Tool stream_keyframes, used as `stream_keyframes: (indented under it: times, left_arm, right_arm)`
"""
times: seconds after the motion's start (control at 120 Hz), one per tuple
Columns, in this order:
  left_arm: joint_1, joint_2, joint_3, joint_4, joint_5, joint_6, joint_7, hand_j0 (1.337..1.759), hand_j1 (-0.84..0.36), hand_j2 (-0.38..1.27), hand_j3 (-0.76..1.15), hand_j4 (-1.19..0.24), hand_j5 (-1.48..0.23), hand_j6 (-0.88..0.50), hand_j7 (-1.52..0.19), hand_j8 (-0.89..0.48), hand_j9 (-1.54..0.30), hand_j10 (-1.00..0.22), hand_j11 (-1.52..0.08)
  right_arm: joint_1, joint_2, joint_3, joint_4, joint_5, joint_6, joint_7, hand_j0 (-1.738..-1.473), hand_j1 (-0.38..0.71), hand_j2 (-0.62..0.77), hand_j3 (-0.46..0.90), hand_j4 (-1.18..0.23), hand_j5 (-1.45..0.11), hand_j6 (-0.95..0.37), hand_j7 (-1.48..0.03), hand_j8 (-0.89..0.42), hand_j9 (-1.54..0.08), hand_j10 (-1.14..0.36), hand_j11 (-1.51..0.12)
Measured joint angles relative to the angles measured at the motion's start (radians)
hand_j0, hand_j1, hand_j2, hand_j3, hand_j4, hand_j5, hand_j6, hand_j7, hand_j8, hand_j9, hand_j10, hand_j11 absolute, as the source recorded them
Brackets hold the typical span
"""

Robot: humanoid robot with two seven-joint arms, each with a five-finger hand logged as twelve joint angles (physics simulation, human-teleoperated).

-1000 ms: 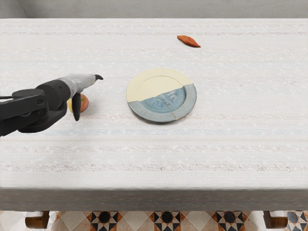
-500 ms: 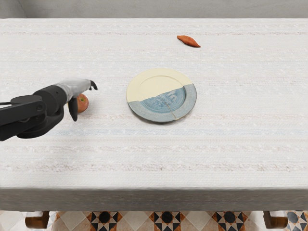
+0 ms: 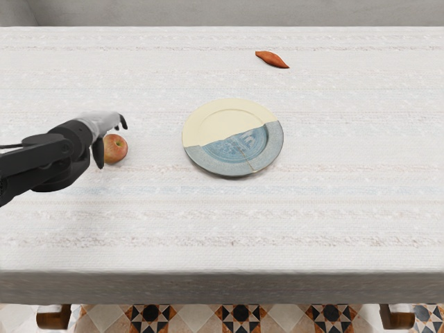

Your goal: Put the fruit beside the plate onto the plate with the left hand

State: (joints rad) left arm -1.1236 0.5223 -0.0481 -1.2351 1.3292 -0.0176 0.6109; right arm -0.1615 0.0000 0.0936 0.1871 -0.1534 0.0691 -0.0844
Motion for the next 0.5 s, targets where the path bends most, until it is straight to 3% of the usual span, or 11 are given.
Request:
stream_keyframes:
  times: [0.5]
  left_arm:
    - [0.005, -0.021, 0.017, 0.005, -0.001, -0.003, 0.000, 1.658, -0.15, 0.09, 0.00, -0.43, -0.55, -0.42, -0.55, -0.41, -0.55, -0.43, -0.55]
  right_arm:
    - [0.000, 0.000, 0.000, 0.000, 0.000, 0.000, 0.000, -1.658, -0.32, 0.00, 0.00, -0.02, -0.03, -0.02, -0.03, -0.02, -0.03, -0.02, -0.03]
